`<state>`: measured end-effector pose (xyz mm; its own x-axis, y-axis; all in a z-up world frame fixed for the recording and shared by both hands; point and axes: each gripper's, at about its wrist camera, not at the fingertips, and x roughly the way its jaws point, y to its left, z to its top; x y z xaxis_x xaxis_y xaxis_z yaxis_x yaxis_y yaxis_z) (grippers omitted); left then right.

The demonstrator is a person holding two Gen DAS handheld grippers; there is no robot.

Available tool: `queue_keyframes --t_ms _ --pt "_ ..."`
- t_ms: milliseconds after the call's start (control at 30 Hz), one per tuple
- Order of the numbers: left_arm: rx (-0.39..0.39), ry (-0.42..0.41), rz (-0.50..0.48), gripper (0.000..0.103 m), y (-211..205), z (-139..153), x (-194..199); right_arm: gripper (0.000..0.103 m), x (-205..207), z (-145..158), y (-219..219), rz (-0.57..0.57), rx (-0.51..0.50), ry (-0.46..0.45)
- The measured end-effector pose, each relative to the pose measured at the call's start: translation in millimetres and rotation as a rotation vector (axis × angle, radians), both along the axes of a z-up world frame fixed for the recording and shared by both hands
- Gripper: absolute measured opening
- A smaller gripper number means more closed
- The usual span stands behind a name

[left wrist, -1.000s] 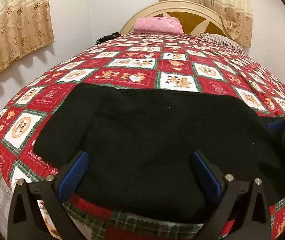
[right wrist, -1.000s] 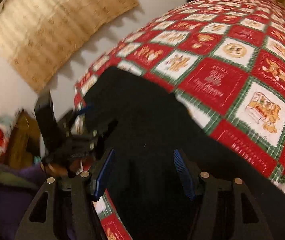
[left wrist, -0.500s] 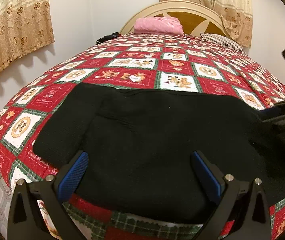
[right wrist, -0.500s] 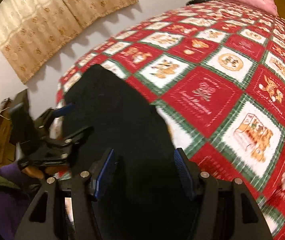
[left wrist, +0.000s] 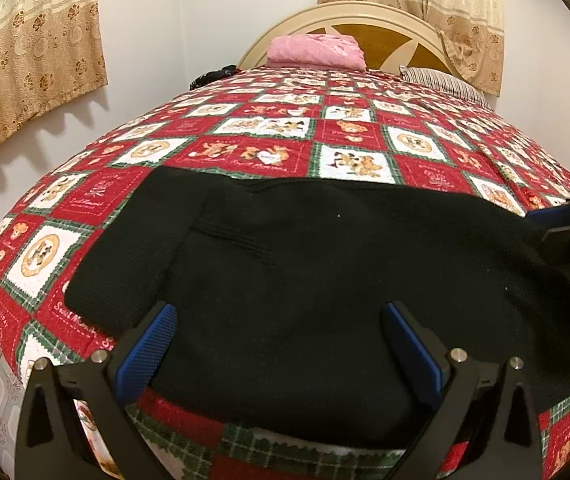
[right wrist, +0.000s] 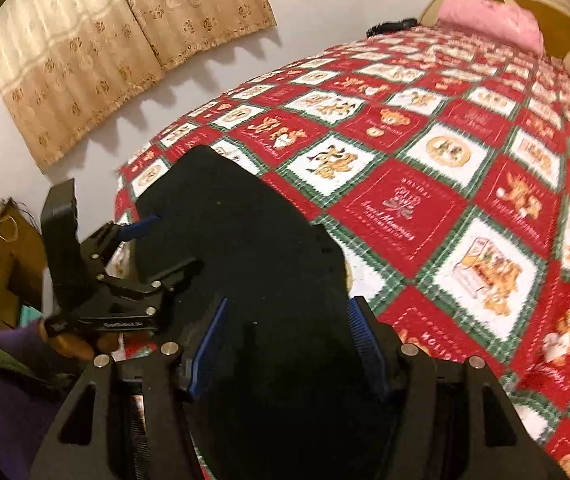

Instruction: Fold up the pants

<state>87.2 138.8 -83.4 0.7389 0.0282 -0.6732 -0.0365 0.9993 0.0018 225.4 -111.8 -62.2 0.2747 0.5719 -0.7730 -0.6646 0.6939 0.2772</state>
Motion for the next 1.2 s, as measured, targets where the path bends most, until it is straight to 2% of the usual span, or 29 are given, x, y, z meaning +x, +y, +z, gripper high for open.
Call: queue_keyframes --t_ms 267,500,600,667,733,800,867,967,1100,1200 --pt "0.0 0.001 -0.002 0.103 0 0 0 0.063 22 -6 24 0.051 -0.008 -0.005" --pt "-0.002 0.0 -0.004 0.103 -1 -1 -1 0.063 17 -17 33 0.157 -0.05 0.114" --pt "-0.003 0.0 -0.005 0.103 -1 -1 -1 0.063 6 -19 27 0.178 -0.144 0.097" --pt "-0.002 0.0 -0.005 0.103 -2 -1 -1 0.063 4 -22 23 0.182 -0.155 0.091" --pt "-0.002 0.0 -0.003 0.103 -2 -1 -1 0.063 9 -23 23 0.164 -0.113 0.133" --pt "-0.002 0.0 -0.005 0.103 -1 -1 -1 0.067 16 -25 26 0.178 0.008 0.224" --pt "-0.002 0.002 -0.004 0.103 -1 -1 0 0.072 23 -31 33 0.179 0.085 0.293" --pt "-0.002 0.004 -0.005 0.103 -2 -1 0 0.072 34 -34 40 0.142 0.156 0.273" --pt "-0.002 0.003 -0.004 0.103 -2 -1 0 0.072 49 -44 39 0.037 0.276 0.332" --pt "-0.004 0.001 -0.005 0.103 -2 -1 0 0.074 47 -43 46 0.036 0.294 0.319"
